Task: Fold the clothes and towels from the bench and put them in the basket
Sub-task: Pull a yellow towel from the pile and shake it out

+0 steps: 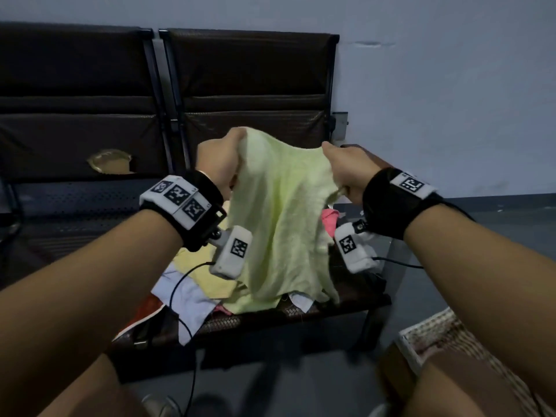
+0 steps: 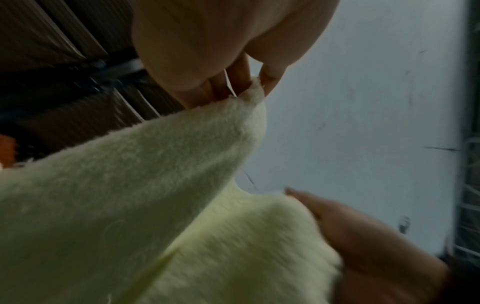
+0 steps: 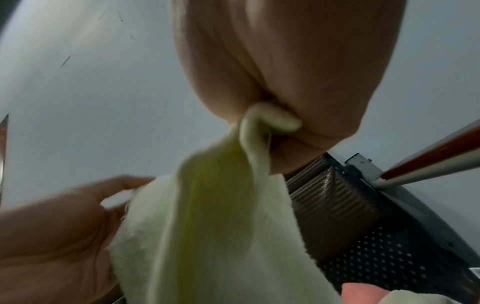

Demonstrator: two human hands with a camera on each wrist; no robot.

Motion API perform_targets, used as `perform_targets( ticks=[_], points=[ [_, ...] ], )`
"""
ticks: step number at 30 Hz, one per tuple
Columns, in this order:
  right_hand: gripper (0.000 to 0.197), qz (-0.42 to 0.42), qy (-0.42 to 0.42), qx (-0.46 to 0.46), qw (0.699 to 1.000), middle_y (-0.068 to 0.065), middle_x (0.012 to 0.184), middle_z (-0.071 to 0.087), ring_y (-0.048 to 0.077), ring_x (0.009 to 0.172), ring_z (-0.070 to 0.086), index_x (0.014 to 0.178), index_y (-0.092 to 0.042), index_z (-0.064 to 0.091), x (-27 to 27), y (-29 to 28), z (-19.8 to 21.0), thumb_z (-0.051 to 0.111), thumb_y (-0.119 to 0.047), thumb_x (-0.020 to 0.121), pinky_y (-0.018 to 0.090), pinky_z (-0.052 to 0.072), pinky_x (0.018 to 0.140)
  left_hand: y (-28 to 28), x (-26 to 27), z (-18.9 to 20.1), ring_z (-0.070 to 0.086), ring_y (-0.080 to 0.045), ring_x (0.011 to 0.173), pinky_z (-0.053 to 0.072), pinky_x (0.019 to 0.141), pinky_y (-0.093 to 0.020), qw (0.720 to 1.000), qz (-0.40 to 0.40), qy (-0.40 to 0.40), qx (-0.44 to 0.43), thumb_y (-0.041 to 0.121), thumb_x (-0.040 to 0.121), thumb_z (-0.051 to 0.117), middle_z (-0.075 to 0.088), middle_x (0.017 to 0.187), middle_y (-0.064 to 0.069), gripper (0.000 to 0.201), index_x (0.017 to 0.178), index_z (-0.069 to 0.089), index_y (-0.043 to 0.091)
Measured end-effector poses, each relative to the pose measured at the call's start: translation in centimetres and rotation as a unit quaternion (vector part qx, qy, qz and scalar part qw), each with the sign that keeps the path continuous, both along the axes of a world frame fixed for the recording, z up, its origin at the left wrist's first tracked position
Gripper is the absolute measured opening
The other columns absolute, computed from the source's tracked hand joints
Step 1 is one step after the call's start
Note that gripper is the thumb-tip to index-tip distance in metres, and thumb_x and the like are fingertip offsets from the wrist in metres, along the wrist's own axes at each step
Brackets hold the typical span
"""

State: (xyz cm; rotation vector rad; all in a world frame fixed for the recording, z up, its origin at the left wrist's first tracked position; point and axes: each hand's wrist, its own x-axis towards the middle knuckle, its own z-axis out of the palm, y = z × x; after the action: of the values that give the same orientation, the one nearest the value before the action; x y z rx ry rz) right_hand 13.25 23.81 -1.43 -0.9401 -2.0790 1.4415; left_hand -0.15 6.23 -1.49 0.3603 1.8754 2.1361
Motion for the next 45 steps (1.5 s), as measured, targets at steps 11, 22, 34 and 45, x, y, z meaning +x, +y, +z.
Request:
perform_targets(
  ticks=[11,22,34,45],
  points=[
    [0.034,0.154,0.024,-0.039,0.987,0.020,0.098,0.071,0.036,0.085,0.068,0.104,-0.009,0.074,0.2,-2.2,-0.8,0.048,0.004,0.088,0.041,0.056,0.069,1.1,4.3,-0.9,0.070,-0.016,0.079,0.051,0.071,-0.025,0.974,-0.220,0.045,-0.034,0.039,0.095,0.047,0.077,0.094,-0.005,0.044,0.086,0.077,0.008],
    [0.013,0.306,-0.048,-0.002,0.951,0.003,0.105,0.075,0.018,0.093,0.073,0.102,-0.024,0.074,2.6,-1.0,-1.0,0.070,-0.026,0.089,0.032,0.060,0.078,-0.1,0.0,-3.9,0.066,-0.024,0.109,0.052,0.092,-0.035,0.939,-0.321,-0.015,-0.124,0.020,0.092,0.065,0.071,0.119,-0.008,0.032,0.122,0.068,0.008],
    [0.013,0.004,-0.008,0.271,0.963,-0.004,0.079,0.066,0.022,0.082,0.065,0.083,-0.025,0.070,-2.8,5.8,1.0,0.061,-0.026,0.092,0.034,0.054,0.075,6.1,-6.1,-0.1,0.073,-0.022,0.091,0.058,0.082,-0.037,0.979,-0.144,0.124,-0.076,0.028,0.094,0.068,0.076,0.097,-0.005,0.011,0.095,0.075,0.020],
    [0.011,0.011,0.175,0.215,0.961,-0.013,0.066,0.059,0.002,0.060,0.052,0.080,-0.027,0.066,-2.1,3.9,-0.8,0.063,-0.030,0.090,0.022,0.044,0.059,2.2,-5.4,-0.7,0.070,-0.024,0.101,0.057,0.092,-0.038,0.967,-0.244,0.064,0.034,0.016,0.094,0.064,0.073,0.113,-0.012,0.022,0.114,0.071,0.008]
  ],
)
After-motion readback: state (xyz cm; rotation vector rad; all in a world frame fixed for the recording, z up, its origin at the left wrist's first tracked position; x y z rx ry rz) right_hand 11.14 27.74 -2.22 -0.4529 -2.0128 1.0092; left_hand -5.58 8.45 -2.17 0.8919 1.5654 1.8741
